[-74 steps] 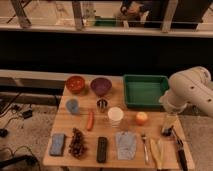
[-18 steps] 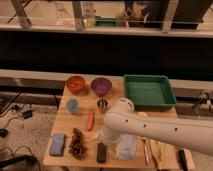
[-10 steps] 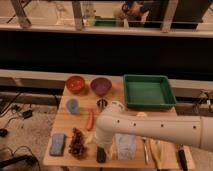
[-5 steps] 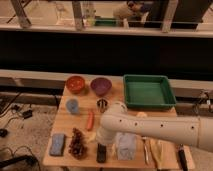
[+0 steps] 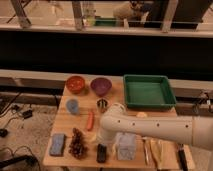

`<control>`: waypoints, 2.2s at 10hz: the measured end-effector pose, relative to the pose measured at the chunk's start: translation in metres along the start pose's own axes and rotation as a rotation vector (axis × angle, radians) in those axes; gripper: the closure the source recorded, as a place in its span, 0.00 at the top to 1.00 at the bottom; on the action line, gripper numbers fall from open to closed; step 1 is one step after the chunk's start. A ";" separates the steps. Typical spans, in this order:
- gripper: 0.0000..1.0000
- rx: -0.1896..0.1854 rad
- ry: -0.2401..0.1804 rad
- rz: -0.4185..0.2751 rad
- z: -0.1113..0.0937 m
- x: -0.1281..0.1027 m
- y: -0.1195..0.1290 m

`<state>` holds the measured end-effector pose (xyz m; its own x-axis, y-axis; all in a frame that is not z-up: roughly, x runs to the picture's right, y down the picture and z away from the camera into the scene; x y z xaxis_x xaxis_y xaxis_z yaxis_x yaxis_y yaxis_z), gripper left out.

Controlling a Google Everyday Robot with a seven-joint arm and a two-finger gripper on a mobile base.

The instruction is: Place eraser in paper cup

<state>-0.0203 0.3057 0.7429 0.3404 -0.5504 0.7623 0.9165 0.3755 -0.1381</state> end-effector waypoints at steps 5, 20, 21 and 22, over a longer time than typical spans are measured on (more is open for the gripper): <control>0.80 -0.046 -0.009 -0.026 0.013 -0.004 0.002; 0.27 -0.001 -0.021 0.022 -0.004 0.004 0.012; 0.17 0.033 -0.020 0.029 -0.018 0.001 0.010; 0.10 0.055 -0.018 0.039 -0.028 0.000 0.010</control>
<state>-0.0053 0.2882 0.7236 0.3709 -0.5217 0.7683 0.8897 0.4367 -0.1330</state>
